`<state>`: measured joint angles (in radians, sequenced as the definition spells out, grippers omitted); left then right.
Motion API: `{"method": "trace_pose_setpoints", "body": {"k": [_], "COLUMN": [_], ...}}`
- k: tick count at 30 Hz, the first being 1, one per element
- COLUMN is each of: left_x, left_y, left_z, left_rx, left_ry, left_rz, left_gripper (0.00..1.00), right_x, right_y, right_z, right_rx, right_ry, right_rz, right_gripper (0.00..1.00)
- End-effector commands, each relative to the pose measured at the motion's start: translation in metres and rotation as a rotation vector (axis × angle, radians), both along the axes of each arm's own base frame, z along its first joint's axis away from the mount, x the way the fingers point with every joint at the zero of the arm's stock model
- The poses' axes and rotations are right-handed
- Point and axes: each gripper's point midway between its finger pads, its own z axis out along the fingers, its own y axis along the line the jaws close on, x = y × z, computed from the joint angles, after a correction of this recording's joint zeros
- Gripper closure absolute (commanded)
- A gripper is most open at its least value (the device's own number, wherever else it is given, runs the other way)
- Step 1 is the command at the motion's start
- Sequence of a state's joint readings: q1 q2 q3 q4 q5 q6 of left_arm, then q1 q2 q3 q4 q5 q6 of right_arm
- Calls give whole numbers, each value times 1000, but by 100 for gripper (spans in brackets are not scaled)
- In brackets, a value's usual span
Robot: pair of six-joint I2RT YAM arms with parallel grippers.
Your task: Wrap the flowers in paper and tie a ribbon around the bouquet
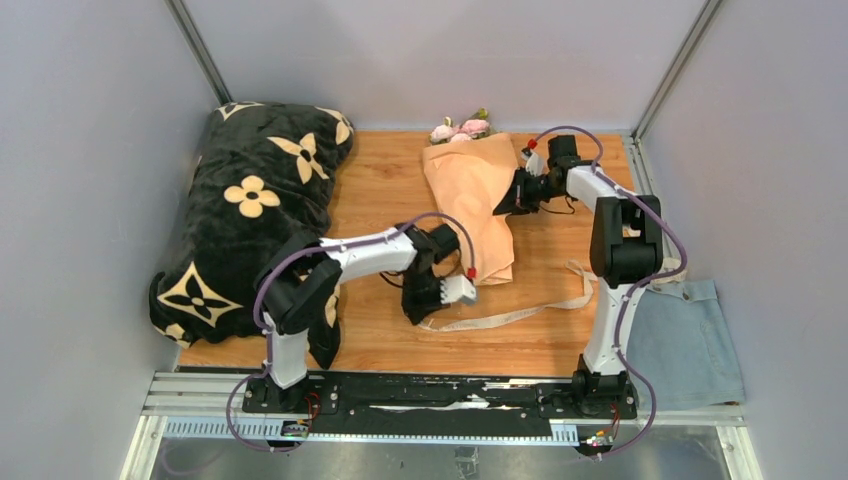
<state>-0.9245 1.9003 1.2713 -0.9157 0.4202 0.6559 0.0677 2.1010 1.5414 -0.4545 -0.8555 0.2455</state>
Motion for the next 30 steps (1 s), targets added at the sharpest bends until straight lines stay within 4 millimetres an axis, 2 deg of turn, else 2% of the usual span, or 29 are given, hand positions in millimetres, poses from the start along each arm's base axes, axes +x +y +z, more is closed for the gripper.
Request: {"method": "trace_pose_setpoints", "body": {"k": [1, 4, 5, 8, 11, 12, 13, 14, 15, 17, 20, 23, 25, 26, 27, 30], "left_x": [60, 100, 122, 184, 241, 262, 274, 291, 301, 325, 344, 348, 343, 336, 333, 310], "left_y": [41, 66, 77, 91, 95, 95, 98, 99, 102, 107, 126, 151, 169, 178, 185, 198], "left_z": [14, 3, -3, 0, 21, 35, 41, 58, 68, 99, 143, 185, 211, 230, 239, 287], "left_rx": [31, 49, 53, 23, -55, -81, -85, -115, -127, -174, -214, -258, -277, -294, -300, -346], "left_ry": [-72, -79, -93, -148, -223, -276, -308, -362, -403, -506, -623, -697, -740, -771, -785, -870], "left_rz": [262, 455, 541, 776, 925, 951, 972, 991, 1008, 1041, 1088, 1120, 1132, 1135, 1141, 1121], "left_gripper": [100, 100, 100, 100, 100, 100, 100, 100, 100, 100, 100, 100, 100, 100, 100, 100], "right_x": [-9, -20, -24, -38, -53, -59, -64, -69, -74, -84, -101, -111, -115, -117, -118, -120], "right_y": [10, 11, 12, 16, 18, 19, 20, 22, 23, 25, 26, 28, 30, 31, 34, 41], "right_z": [34, 35, 35, 31, 25, 22, 19, 17, 14, 8, -5, -16, -23, -27, -30, -40], "right_rx": [42, 43, 41, 40, 35, 31, 28, 29, 30, 34, 27, 27, 28, 27, 27, 12], "right_ry": [-36, -29, -29, -18, 3, 8, 17, 19, 27, 38, 62, 79, 92, 98, 102, 114], "right_rz": [14, 22, 27, 49, 62, 68, 71, 77, 80, 82, 83, 79, 79, 82, 86, 107], "right_gripper": [100, 100, 100, 100, 100, 100, 100, 100, 100, 100, 100, 100, 100, 100, 100, 100]}}
